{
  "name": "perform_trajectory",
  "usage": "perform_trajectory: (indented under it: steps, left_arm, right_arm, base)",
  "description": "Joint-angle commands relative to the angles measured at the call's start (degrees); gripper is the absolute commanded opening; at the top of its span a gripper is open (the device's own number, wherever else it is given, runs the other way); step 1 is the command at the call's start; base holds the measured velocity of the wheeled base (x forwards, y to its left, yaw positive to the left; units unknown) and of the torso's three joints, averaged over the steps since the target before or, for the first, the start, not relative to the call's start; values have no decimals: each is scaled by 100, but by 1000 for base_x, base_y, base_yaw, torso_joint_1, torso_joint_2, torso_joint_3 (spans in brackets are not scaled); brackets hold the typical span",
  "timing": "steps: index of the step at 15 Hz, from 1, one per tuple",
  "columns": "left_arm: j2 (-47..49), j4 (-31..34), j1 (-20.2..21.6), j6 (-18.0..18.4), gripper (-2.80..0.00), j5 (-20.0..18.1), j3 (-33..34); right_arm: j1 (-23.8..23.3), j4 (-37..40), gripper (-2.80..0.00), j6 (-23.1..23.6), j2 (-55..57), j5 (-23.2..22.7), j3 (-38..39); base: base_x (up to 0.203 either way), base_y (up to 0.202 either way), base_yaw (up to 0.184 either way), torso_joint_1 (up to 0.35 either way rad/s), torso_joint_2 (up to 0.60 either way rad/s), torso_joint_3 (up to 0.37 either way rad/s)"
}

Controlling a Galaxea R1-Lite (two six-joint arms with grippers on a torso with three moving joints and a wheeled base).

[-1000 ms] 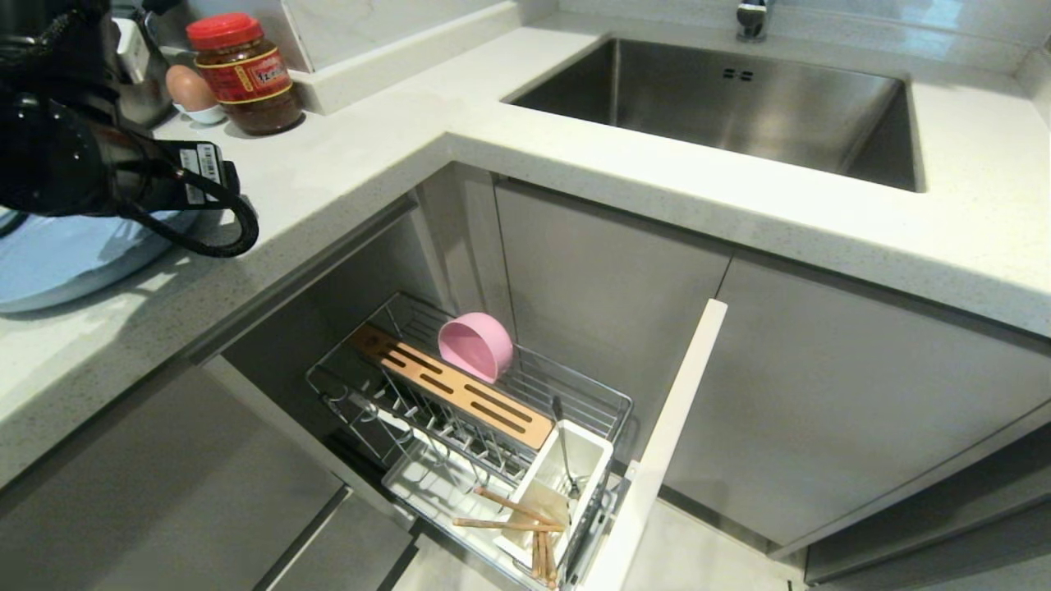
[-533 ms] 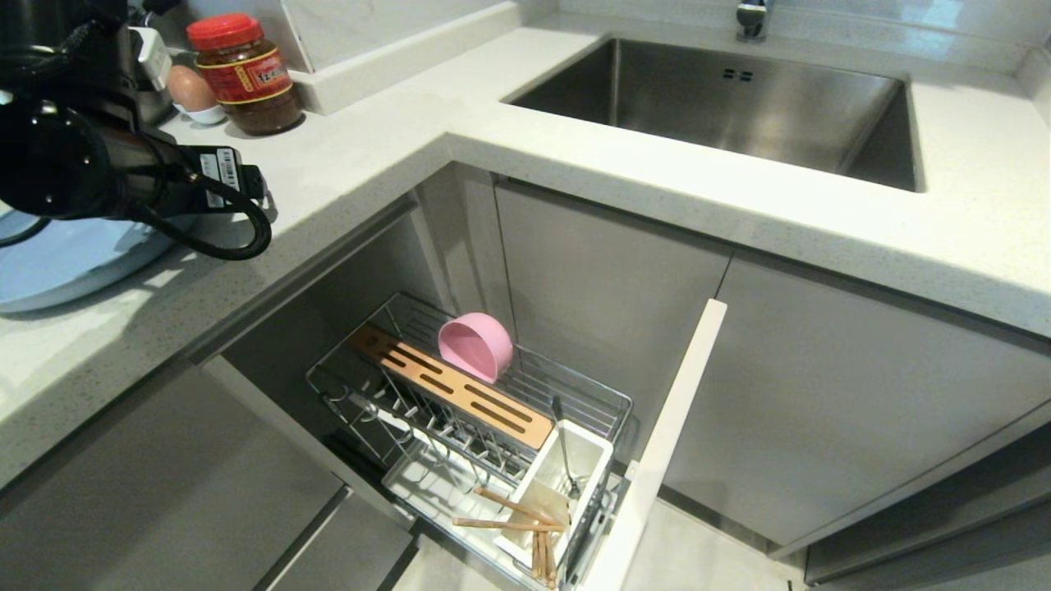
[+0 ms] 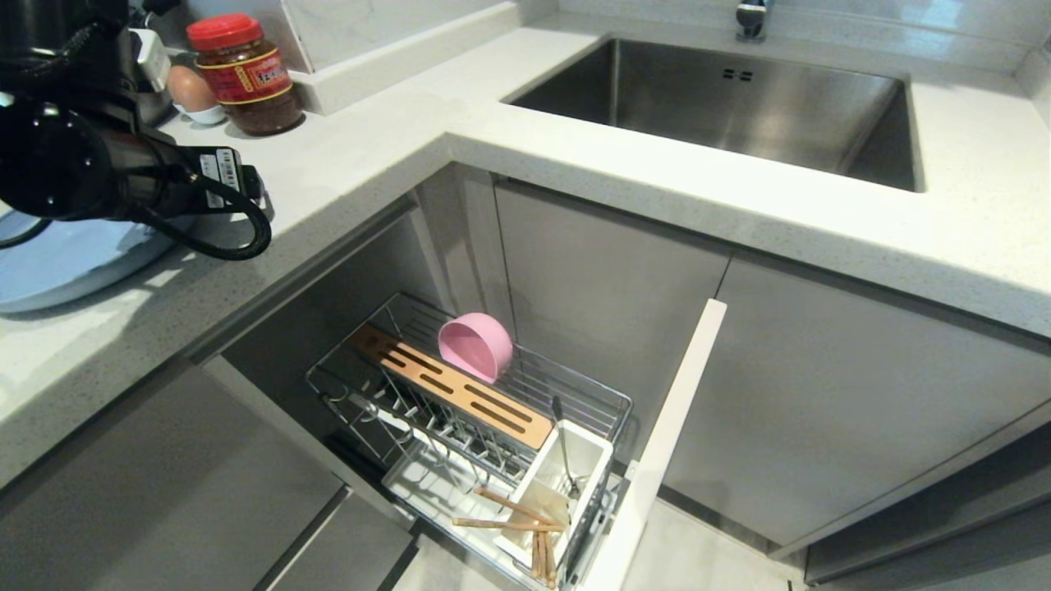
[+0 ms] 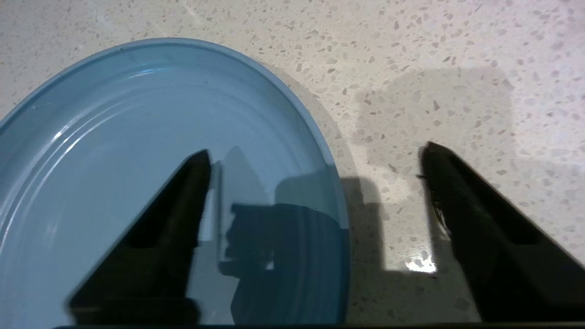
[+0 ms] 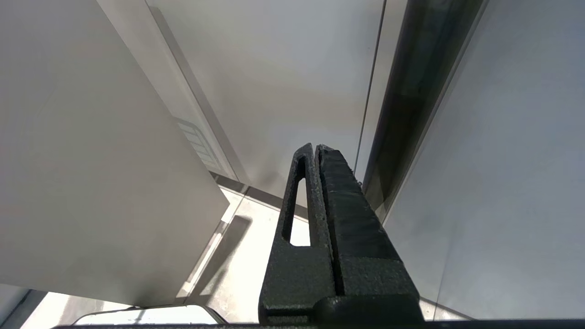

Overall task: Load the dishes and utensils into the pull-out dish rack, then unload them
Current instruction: Pick up the plate and place it in the cupboard

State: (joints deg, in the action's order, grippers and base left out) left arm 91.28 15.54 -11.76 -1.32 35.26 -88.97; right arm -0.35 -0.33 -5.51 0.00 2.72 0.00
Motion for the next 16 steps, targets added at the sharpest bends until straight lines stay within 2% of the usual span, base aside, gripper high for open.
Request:
perform_trajectory:
  steps: [1,5,12,14,16]
  left_arm:
    - [30,-7,25,-9,-280,25,-15]
    - [4,-7,247,-9,-280,-138,-80]
    - [-534,8,308,-1,-280,-390,109]
    - [-711,-83,307,-3,-280,-363,166]
    - [-895,-159,291,82,-280,-73,111]
  right_arm:
    - [0,-2,-280,-3,-26,1,0]
    - [0,-2,-280,-3,-26,1,0]
    - [0,-2,-280,-3,-26,1,0]
    - [0,-2,-280,-3,-26,1,0]
    - [0,-2,-280,-3,-26,1,0]
  base:
    - [0,0,0,0,0,0]
    - [0,0,0,0,0,0]
    - [0,0,0,0,0,0]
    - [0,0,0,0,0,0]
    - [0,0,0,0,0,0]
